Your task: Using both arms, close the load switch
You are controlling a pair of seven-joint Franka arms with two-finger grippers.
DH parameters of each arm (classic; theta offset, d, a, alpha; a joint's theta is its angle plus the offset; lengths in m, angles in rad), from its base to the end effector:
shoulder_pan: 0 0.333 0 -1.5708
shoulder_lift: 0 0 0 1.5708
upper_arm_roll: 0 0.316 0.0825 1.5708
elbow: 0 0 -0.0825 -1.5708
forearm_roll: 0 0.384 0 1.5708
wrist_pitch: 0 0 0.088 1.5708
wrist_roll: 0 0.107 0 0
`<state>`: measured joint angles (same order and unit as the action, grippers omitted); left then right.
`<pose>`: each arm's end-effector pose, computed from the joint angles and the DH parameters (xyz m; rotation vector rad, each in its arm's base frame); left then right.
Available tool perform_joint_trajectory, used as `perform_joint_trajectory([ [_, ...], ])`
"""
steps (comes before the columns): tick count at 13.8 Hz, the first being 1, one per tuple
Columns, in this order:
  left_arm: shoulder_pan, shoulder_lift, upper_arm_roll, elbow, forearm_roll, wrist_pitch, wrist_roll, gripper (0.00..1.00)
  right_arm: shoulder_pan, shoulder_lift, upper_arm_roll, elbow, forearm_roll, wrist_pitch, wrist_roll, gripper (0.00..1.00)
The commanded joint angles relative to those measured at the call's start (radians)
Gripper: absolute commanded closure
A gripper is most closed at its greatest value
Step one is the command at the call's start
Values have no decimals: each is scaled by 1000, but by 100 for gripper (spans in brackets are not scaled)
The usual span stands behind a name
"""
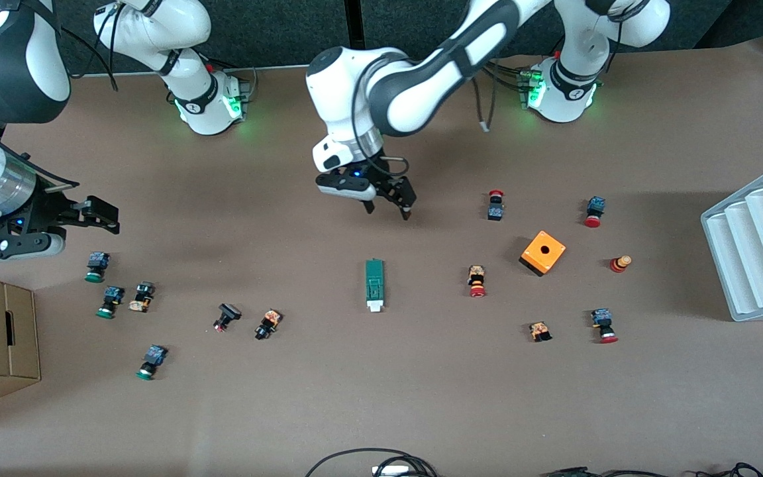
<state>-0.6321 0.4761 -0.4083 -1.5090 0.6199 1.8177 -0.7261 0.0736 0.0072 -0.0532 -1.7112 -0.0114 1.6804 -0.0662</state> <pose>0.4174 -0.5348 0.4038 -2.6954 0.6552 -0.3348 0.5605 0.0104 0.5633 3.1272 0.1378 -0.0599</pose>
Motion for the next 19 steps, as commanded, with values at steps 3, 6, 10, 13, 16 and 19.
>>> perform_joint_trajectory([
  [3, 115, -51, -4, 153, -187, -200, 226, 0, -6, 20, 4, 50, -33, -19, -36, 0],
  [6, 222, -97, -4, 188, -279, -251, 360, 0, -5, 22, 6, 50, -26, -11, -35, 0],
  [10, 412, -172, -6, 188, -402, -287, 500, 0, -5, 22, 7, 51, -25, 1, -38, 0],
  [13, 556, -214, -4, 187, -453, -316, 591, 0, -5, 20, 7, 53, -27, 1, -38, 0],
  [16, 589, -333, 160, 84, -567, -299, 665, 0, -3, 17, 7, 53, -27, 2, -38, 0],
  [19, 526, -474, 348, -121, -625, -218, 705, 0, -3, 17, 7, 53, -27, 1, -40, 0],
])
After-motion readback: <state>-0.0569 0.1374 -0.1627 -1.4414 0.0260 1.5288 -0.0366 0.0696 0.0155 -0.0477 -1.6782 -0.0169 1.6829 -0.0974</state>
